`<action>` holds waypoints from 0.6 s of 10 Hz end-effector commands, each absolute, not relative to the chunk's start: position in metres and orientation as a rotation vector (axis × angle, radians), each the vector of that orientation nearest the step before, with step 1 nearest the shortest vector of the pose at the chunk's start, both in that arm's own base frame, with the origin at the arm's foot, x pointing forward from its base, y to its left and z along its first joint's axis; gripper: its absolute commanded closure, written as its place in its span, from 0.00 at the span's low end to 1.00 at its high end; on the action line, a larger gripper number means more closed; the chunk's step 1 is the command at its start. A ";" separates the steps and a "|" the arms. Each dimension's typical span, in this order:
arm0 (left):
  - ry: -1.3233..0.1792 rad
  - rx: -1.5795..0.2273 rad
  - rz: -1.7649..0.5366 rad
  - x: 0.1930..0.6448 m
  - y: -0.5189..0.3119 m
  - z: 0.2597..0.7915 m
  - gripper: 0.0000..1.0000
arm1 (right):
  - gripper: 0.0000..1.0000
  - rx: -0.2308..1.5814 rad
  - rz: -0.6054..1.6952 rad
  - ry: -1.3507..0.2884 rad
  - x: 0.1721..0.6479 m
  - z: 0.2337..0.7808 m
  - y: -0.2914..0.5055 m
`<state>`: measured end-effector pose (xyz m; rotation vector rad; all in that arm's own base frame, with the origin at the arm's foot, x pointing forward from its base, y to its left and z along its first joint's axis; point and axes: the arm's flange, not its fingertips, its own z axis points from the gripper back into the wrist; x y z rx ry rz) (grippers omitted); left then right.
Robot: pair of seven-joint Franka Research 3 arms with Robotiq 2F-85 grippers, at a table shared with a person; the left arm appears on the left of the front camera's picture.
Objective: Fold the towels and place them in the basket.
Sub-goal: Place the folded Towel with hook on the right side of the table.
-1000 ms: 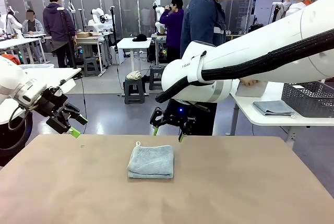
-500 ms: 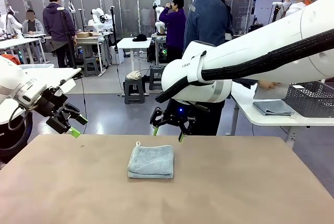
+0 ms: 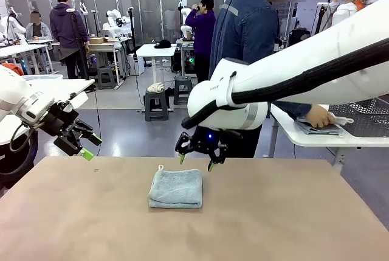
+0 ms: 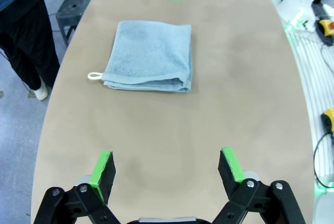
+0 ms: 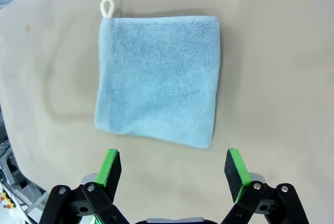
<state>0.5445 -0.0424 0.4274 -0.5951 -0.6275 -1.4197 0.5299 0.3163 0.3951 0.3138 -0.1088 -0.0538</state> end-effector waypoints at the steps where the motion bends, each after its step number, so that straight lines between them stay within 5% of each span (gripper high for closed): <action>1: -0.630 -0.585 -1.413 0.543 -0.043 0.429 0.00 | 0.00 0.309 -0.062 -0.131 0.534 0.364 0.320; 6: -0.630 -0.585 -1.413 0.543 -0.043 0.429 0.00 | 0.00 0.277 -0.061 -0.134 0.539 0.328 0.316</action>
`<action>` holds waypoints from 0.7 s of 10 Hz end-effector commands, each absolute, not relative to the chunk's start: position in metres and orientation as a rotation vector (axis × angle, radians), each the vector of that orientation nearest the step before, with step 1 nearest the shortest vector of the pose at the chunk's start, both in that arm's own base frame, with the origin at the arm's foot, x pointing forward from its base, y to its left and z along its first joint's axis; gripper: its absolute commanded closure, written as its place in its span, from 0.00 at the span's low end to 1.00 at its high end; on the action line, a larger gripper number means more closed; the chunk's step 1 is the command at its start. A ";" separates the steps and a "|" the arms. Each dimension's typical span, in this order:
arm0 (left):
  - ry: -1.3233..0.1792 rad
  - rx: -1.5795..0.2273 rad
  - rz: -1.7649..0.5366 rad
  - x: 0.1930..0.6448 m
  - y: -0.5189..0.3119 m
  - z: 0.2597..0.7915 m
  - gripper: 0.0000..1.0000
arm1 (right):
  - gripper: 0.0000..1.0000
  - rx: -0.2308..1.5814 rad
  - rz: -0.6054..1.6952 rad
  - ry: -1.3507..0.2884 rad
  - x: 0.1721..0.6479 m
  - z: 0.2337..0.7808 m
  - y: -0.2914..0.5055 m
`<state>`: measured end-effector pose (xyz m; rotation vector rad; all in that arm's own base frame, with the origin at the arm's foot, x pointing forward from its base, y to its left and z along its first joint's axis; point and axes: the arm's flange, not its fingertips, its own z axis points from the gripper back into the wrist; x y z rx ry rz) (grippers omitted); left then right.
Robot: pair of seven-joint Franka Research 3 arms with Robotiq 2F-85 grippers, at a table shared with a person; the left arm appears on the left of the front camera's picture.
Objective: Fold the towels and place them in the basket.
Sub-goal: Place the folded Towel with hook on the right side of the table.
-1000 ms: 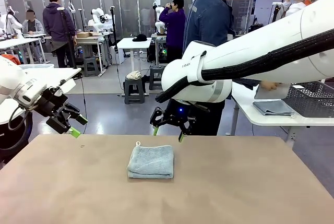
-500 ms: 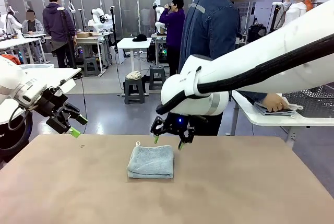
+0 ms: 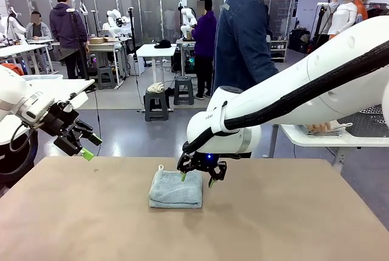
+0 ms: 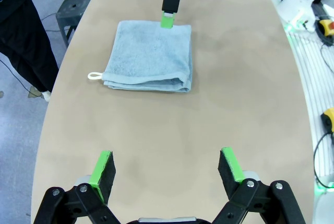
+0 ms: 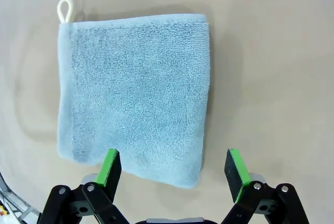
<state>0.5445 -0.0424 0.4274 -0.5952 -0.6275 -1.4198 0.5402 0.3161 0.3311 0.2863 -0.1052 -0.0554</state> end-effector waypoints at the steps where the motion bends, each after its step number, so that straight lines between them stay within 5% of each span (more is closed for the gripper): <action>1: -0.630 -0.585 -1.413 0.543 -0.043 0.429 0.00 | 0.00 0.284 -0.061 -0.128 0.541 0.324 0.315; 5: -0.630 -0.585 -1.413 0.543 -0.043 0.429 0.00 | 0.00 0.294 -0.030 -0.122 0.545 0.309 0.311; 6: -0.630 -0.585 -1.413 0.543 -0.043 0.429 0.00 | 0.20 0.284 -0.047 -0.122 0.547 0.307 0.312; 7: -0.630 -0.585 -1.413 0.543 -0.043 0.429 0.00 | 0.20 0.280 -0.045 -0.124 0.547 0.305 0.313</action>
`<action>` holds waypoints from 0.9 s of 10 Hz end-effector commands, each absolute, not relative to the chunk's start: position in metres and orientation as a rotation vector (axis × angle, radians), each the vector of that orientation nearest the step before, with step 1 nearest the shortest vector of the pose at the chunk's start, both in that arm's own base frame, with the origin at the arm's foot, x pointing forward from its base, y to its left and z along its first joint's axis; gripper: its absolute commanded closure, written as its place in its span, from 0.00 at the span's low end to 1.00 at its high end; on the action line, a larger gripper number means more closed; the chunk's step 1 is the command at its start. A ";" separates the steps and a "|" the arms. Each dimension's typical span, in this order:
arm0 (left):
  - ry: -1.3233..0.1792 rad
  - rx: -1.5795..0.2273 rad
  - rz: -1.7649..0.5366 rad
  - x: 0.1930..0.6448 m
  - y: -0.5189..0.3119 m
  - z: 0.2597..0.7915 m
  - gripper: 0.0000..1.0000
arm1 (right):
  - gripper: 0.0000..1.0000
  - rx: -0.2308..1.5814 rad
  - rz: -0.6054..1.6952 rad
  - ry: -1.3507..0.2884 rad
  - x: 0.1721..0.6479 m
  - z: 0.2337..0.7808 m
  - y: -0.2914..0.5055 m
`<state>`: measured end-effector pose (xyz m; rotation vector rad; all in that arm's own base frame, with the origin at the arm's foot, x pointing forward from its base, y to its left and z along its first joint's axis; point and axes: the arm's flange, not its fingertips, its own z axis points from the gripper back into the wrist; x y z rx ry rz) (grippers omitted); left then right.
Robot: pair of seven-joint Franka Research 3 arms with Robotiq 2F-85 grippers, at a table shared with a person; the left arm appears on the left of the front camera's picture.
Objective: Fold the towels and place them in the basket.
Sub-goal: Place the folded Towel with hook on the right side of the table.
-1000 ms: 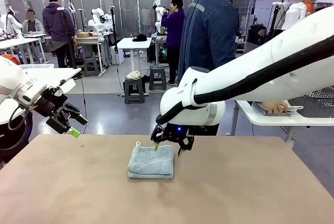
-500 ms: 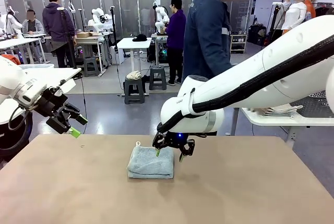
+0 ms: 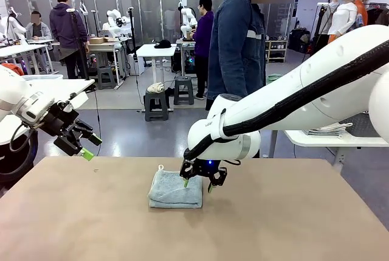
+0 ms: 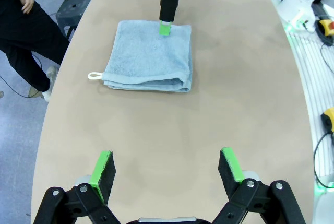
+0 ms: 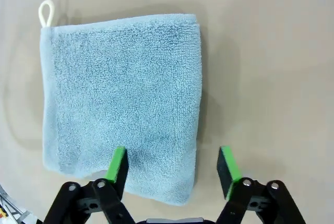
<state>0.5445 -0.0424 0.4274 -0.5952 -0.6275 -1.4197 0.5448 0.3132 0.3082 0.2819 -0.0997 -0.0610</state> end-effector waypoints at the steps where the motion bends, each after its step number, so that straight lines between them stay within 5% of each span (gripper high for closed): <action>1: -0.630 -0.585 -1.413 0.543 -0.043 0.429 0.00 | 0.20 0.275 -0.042 -0.130 0.548 0.304 0.313; 2: -0.630 -0.585 -1.413 0.543 -0.043 0.429 0.00 | 0.20 0.277 -0.039 -0.127 0.549 0.301 0.313; 4: -0.630 -0.585 -1.413 0.543 -0.043 0.429 0.00 | 0.40 0.273 -0.039 -0.128 0.550 0.299 0.314; 8: -0.630 -0.585 -1.413 0.543 -0.043 0.429 0.00 | 0.40 0.266 -0.026 -0.127 0.554 0.296 0.314; 9: -0.630 -0.585 -1.413 0.543 -0.043 0.429 0.00 | 0.60 0.264 -0.044 -0.125 0.553 0.296 0.315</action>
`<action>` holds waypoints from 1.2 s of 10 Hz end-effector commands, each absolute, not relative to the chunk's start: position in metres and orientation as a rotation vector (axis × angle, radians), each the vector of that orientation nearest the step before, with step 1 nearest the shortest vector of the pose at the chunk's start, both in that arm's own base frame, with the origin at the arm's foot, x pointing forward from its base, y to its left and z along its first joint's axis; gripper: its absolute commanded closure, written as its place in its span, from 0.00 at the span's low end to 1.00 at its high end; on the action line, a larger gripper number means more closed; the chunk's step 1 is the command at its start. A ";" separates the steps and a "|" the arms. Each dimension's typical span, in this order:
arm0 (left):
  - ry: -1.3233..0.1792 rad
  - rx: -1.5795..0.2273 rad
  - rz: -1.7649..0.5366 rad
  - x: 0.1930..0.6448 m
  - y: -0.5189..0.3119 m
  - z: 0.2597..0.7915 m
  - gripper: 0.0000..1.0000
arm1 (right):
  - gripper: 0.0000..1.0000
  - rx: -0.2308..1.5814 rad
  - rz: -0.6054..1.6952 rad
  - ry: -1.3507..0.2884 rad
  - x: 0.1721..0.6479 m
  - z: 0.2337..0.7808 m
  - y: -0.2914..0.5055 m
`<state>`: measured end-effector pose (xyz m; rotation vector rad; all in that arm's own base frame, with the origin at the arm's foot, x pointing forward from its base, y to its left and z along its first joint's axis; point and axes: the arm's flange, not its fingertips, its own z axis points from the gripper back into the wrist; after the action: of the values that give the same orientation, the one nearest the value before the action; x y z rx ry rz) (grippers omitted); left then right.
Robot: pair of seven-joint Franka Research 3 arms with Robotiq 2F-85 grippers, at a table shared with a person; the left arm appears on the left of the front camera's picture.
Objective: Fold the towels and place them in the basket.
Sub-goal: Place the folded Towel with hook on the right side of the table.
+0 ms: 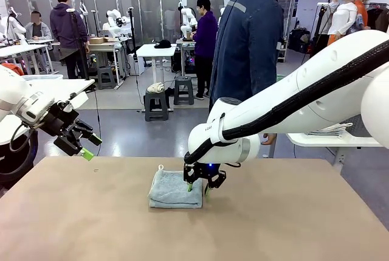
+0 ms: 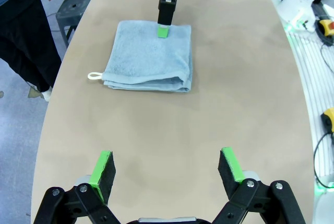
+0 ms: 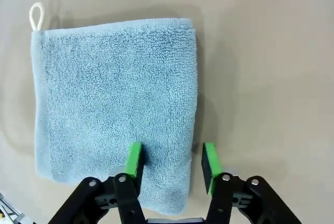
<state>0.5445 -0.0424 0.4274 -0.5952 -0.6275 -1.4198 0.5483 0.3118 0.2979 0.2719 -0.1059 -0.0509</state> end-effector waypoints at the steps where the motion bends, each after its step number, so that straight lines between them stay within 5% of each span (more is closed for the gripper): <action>1: -0.630 -0.585 -1.413 0.543 -0.043 0.429 0.00 | 0.60 0.264 -0.043 -0.123 0.553 0.296 0.315; 2: -0.630 -0.585 -1.413 0.543 -0.043 0.429 0.00 | 0.80 0.263 -0.039 -0.121 0.553 0.296 0.316; 3: -0.630 -0.585 -1.413 0.543 -0.043 0.429 0.00 | 0.62 0.261 -0.034 -0.119 0.553 0.296 0.316; 4: -0.630 -0.585 -1.413 0.543 -0.043 0.429 0.00 | 1.00 0.259 -0.030 -0.119 0.553 0.296 0.316; 5: -0.630 -0.585 -1.413 0.543 -0.043 0.429 0.00 | 0.82 0.258 -0.027 -0.115 0.553 0.296 0.316; 6: -0.630 -0.585 -1.413 0.543 -0.043 0.429 0.00 | 1.00 0.256 -0.022 -0.111 0.553 0.296 0.317; 12: -0.630 -0.585 -1.413 0.543 -0.043 0.429 0.00 | 1.00 0.263 -0.031 -0.108 0.549 0.299 0.316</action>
<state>0.5445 -0.0424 0.4274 -0.5952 -0.6275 -1.4198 0.5502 0.3159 0.3007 0.2593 -0.1148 -0.0274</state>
